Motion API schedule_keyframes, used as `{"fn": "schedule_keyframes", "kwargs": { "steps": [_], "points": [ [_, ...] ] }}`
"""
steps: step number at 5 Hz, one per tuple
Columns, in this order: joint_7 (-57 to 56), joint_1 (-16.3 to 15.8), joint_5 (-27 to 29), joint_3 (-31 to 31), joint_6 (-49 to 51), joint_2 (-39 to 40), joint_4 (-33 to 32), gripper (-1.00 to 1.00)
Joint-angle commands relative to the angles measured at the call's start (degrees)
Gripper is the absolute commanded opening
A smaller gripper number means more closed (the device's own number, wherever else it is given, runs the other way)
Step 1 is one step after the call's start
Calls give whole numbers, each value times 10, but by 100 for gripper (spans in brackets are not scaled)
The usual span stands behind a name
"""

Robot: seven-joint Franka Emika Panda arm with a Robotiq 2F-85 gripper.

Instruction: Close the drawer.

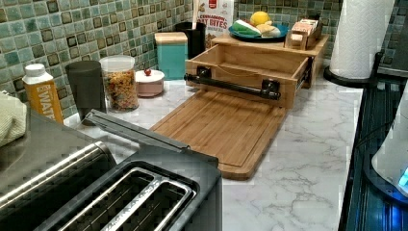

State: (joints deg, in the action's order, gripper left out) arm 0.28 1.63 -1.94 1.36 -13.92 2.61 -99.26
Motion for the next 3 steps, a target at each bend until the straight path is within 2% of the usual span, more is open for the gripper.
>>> {"fn": "schedule_keyframes", "kwargs": {
  "steps": [1,2,3],
  "points": [
    [0,0,-1,0,0,0,0,-100],
    [-22,-5,-6,0,-18,-14,-24,-100],
    [-75,-9,1,-9,-33,-52,-82,-100]
  ]
}}
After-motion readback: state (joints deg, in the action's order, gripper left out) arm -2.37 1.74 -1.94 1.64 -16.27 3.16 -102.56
